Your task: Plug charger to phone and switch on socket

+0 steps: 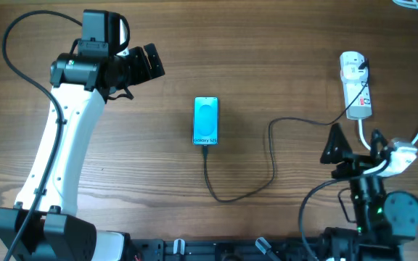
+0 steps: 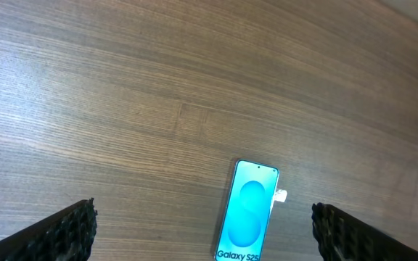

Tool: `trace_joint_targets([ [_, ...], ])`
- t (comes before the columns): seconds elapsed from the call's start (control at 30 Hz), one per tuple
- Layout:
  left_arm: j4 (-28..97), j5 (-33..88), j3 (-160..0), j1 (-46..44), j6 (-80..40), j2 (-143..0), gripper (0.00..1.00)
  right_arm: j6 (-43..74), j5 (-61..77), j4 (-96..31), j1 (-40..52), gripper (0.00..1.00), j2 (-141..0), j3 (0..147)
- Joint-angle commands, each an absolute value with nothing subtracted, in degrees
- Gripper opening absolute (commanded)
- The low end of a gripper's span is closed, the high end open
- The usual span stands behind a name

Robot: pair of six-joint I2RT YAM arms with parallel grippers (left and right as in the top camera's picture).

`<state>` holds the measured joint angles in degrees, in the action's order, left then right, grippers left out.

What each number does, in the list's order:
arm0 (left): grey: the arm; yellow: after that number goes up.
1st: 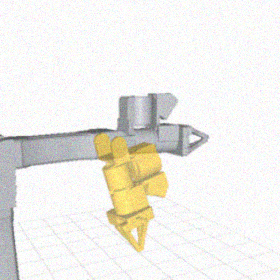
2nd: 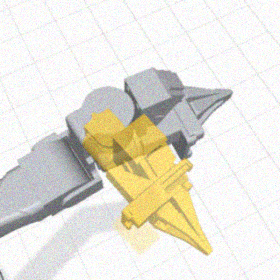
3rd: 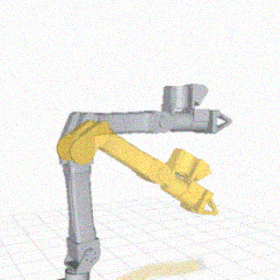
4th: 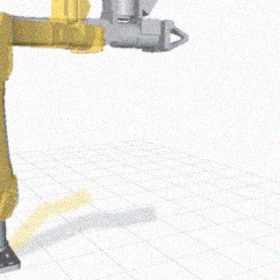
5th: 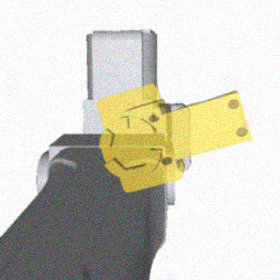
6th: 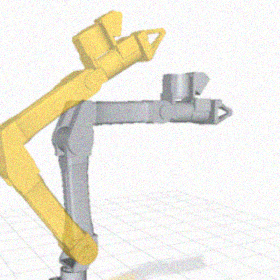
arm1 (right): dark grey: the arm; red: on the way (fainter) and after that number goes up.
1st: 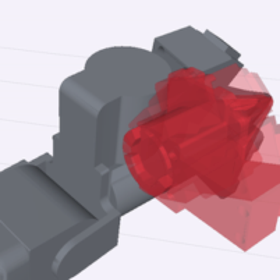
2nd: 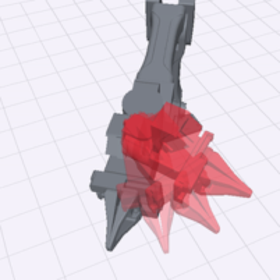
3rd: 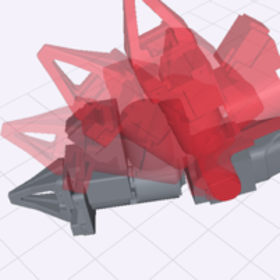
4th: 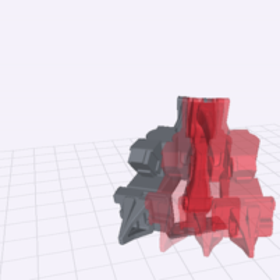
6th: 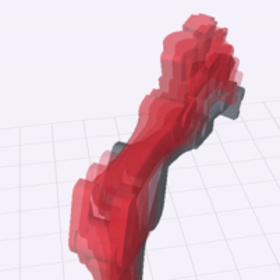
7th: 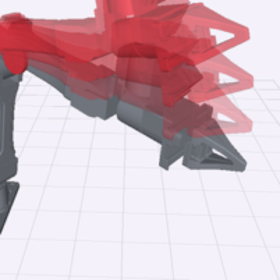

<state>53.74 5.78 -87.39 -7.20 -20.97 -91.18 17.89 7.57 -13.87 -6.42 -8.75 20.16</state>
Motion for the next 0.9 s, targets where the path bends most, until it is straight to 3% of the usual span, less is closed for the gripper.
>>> trace_joint_targets([
  [0.0,53.63,5.02,-87.37,-6.85,-21.67,-91.20,1.00,16.43,10.33,-6.28,-4.01,1.00,-2.52,10.41],
  [0.3,53.63,5.02,-87.37,-6.85,-21.67,-91.20,1.00,10.44,6.33,5.28,0.69,1.00,-0.16,0.23],
  [0.87,53.63,5.04,-87.37,-6.85,-21.67,-91.20,1.00,-3.05,2.98,-0.08,0.69,1.00,-0.19,0.27],
])
